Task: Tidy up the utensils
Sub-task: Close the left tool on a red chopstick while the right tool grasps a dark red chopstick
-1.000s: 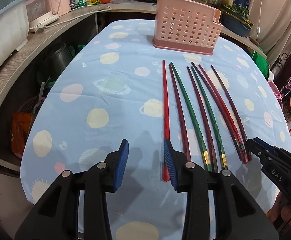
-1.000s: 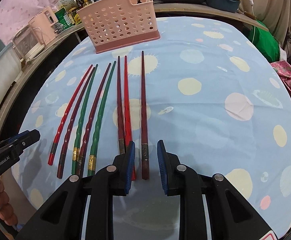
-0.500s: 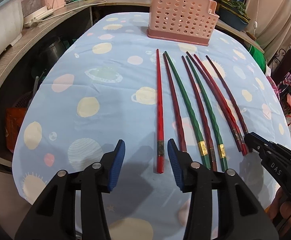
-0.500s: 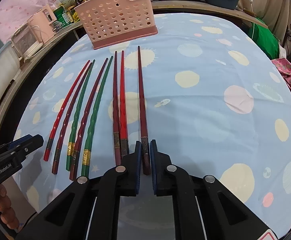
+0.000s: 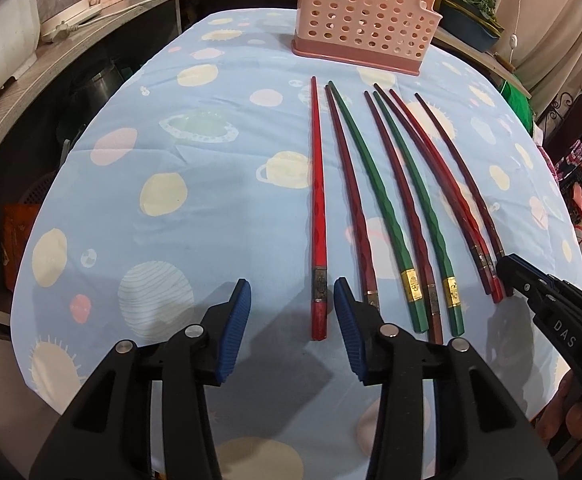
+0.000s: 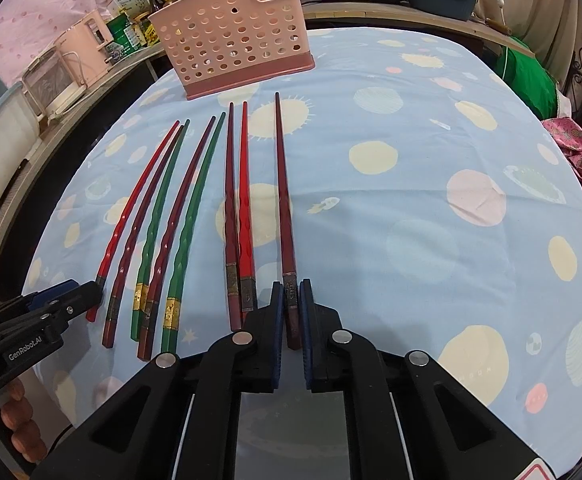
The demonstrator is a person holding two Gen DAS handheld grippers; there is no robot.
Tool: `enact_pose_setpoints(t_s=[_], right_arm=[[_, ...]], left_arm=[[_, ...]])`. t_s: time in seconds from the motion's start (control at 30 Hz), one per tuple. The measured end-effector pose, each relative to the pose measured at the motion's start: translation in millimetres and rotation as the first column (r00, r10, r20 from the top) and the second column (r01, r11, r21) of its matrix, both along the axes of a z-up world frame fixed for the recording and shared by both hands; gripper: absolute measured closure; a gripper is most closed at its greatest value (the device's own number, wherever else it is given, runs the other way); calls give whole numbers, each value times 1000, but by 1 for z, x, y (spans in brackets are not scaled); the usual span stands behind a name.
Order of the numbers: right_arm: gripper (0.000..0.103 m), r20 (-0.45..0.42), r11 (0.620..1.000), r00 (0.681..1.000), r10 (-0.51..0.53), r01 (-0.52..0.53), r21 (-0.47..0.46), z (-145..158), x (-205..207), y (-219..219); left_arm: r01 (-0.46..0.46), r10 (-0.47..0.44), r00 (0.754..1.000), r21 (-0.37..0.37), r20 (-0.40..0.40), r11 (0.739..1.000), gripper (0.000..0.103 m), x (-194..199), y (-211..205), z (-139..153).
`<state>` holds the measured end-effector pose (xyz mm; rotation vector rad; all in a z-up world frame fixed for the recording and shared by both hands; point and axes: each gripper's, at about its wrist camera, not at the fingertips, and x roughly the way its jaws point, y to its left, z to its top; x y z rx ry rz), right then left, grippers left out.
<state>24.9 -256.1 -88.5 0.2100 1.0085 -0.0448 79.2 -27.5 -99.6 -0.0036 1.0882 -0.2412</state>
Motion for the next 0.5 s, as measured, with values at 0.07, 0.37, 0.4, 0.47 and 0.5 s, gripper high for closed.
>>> enact_pose_setpoints(t_s=[0.07,0.37,0.4,0.47,0.5], right_arm=[[95,1,1000,1000,-1,1,0,0,0,0],[95,2,1000,1000,-1,1,-2,0,0,1],[95,2,1000,1000,-1,1,-2,0,0,1],[95,2,1000,1000,-1,1,-2,0,-1,1],[95,2,1000,1000,-1,1,-2,0,-1,1]], left_arm=[[2,-2,1000,4,3,1000,67,-1,0,0],[20,-21,1000,11,3,1000,94,-2,-1,0],[22,-22,1000,12,3,1000,94,-2,-2,0],[23,-23,1000,10,3,1000,95,-2,-1,0],[24,-24,1000,9,2,1000,95,-2,-1,0]])
